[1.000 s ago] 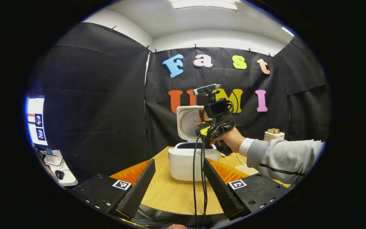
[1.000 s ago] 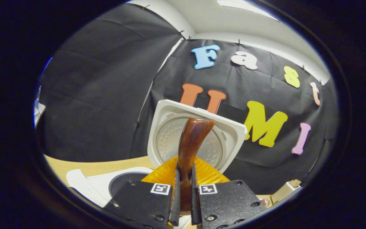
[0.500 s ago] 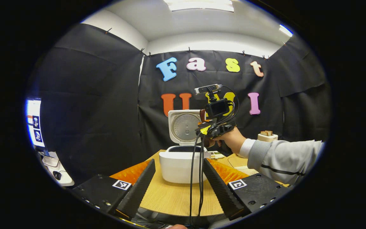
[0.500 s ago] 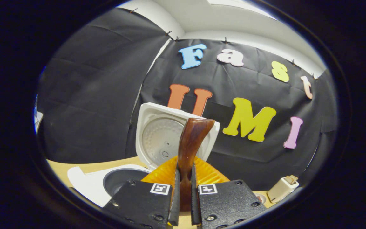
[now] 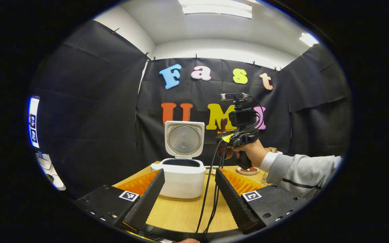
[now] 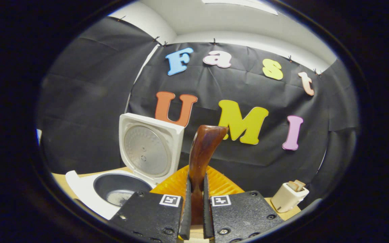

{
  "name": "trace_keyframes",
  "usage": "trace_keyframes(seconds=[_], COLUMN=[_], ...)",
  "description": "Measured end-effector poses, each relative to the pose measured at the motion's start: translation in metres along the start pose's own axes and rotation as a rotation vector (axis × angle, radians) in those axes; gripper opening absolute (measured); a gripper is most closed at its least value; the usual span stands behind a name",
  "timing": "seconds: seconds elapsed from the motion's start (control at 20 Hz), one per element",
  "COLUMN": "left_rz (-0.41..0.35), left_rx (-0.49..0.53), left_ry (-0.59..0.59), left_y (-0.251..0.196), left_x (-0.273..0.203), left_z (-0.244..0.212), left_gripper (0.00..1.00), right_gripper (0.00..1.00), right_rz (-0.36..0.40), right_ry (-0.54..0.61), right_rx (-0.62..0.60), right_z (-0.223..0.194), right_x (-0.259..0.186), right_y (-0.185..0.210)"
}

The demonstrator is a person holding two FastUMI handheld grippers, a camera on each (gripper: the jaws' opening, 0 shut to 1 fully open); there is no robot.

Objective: Close the left gripper, press the button to open the rice cooker; take a wooden spoon from the chopstick holder with the right hand, scoop a spoonful of rice and pour it into the rice cooker, then put the wooden spoon back into the chopstick holder.

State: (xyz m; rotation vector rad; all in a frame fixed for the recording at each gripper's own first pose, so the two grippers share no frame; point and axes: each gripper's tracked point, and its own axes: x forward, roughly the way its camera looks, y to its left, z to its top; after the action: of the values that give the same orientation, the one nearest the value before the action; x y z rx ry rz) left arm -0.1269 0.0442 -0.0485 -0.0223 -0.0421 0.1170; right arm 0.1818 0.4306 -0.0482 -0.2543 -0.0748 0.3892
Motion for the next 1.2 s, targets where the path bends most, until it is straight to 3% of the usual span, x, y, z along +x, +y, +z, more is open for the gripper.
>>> trace_keyframes(seconds=[0.2,0.7,1.2], left_rz=[0.003,-0.010,0.015], left_rx=[0.044,0.043,0.053], left_ry=[-0.011,-0.007,-0.001], left_y=[-0.006,-0.020,-0.035], left_x=[0.000,0.004,0.017], left_z=[-0.002,-0.005,-0.016], left_gripper=[0.95,0.95,0.95], right_gripper=[0.20,0.20,0.20], right_rz=[-0.049,-0.189,-0.263], right_ry=[-0.008,0.017,0.081], right_rx=[0.018,0.101,0.101], right_z=[0.001,-0.034,-0.097], right_x=[-0.021,-0.065,-0.085], right_y=[-0.053,-0.184,-0.268])
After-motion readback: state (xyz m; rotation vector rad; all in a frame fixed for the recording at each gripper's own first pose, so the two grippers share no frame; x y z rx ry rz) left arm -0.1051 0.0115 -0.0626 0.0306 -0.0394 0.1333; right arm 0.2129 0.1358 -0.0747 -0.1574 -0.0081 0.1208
